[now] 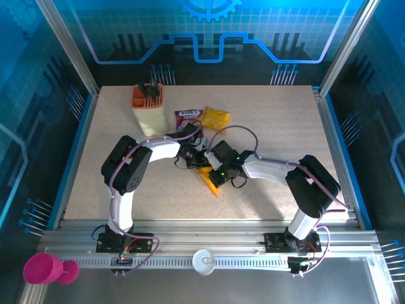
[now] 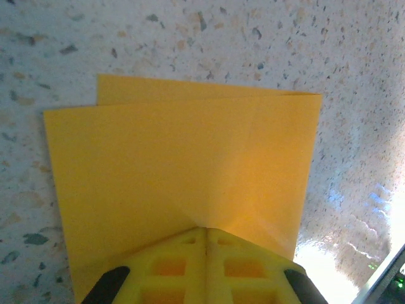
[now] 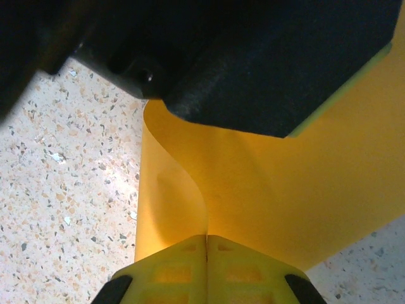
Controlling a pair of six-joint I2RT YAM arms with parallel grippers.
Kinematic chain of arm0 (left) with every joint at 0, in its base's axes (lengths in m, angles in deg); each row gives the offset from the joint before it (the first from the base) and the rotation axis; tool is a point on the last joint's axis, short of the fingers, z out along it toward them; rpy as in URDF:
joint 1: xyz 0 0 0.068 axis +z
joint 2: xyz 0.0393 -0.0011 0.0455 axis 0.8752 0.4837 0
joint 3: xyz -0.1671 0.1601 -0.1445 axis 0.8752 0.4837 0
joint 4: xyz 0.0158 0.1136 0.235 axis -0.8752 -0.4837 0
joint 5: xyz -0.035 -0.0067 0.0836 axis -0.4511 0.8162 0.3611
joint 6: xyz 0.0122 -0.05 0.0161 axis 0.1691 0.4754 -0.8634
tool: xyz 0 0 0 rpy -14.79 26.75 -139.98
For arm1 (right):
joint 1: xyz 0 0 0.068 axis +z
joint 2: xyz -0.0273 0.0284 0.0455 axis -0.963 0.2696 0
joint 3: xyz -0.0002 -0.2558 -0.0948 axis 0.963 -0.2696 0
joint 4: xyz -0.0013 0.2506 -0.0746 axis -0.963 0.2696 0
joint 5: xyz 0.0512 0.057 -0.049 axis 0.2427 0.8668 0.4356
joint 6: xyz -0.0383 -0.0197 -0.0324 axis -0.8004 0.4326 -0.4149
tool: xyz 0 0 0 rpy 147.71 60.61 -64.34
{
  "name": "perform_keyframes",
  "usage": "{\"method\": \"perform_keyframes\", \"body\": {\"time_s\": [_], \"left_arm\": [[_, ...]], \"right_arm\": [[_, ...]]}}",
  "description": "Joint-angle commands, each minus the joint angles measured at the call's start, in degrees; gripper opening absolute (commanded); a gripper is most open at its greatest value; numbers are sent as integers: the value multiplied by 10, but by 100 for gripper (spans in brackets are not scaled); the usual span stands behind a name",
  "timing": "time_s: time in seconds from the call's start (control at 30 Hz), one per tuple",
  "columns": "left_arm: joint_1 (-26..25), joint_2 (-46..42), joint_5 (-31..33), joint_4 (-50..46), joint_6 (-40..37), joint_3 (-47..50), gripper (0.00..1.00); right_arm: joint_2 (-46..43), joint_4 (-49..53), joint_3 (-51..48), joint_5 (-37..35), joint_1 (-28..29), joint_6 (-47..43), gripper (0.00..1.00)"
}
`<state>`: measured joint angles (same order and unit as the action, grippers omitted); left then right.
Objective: Fold a paper plane with a square sheet of paper (pick it up from the middle)
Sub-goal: Third fold the triangle at the center of the table.
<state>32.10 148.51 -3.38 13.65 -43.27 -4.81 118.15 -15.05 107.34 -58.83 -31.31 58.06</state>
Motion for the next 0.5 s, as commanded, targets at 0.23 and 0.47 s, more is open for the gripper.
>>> {"method": "perform_keyframes", "body": {"time_s": [0.23, 0.47], "left_arm": [[1, 8, 18, -16, -11, 24, 0], [1, 5, 18, -10, -7, 29, 0]], "right_arm": [[-11, 6, -43, 19, -7, 33, 0], [-28, 1, -61, 17, -7, 46, 0]]}}
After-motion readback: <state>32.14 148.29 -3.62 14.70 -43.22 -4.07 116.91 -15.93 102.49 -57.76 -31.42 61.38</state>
